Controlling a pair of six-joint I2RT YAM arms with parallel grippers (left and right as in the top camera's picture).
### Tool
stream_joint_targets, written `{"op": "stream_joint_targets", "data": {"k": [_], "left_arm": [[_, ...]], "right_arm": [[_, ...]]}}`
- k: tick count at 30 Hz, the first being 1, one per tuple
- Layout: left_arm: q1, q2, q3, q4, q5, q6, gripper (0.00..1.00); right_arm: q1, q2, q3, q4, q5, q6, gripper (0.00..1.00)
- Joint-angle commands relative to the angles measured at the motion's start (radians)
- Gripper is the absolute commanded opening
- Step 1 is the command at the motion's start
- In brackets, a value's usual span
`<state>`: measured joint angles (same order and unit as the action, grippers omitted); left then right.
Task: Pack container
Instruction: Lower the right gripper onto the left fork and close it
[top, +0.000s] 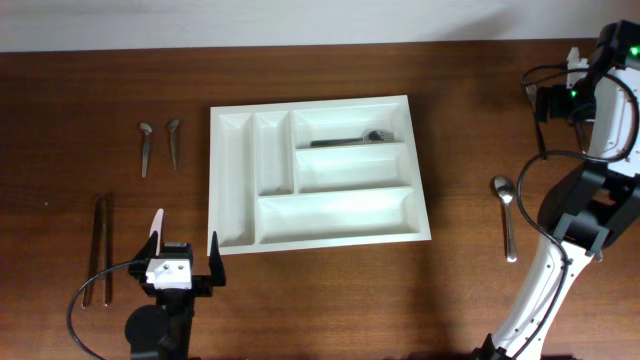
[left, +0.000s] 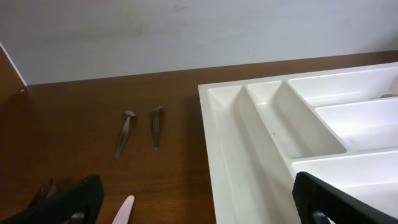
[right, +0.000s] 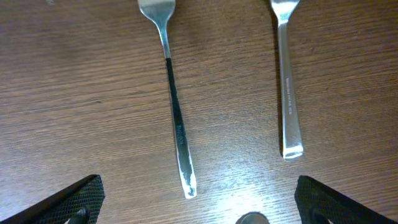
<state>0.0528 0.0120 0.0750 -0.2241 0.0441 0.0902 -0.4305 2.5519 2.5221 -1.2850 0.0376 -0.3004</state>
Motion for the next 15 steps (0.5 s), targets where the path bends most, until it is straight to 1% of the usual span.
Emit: {"op": "stream_joint_targets", "data": {"k": [1, 7, 15], "left_arm": [[0.002, -0.007, -0.006, 0.0, -0.011, 0.016, 0.99], [0.002, -0.007, -0.006, 0.0, -0.011, 0.016, 0.99], [0.002, -0.007, -0.006, 0.0, -0.011, 0.016, 0.99]], "right_arm": [[-0.002, 0.042, -0.008, 0.006, 0.02, -0.017, 0.99], [0.0, 0.058, -0.008, 0.064, 0.011, -0.063, 0.99], [-0.001, 0.085, -0.008, 0.097, -0.003, -0.066, 0.99]]}}
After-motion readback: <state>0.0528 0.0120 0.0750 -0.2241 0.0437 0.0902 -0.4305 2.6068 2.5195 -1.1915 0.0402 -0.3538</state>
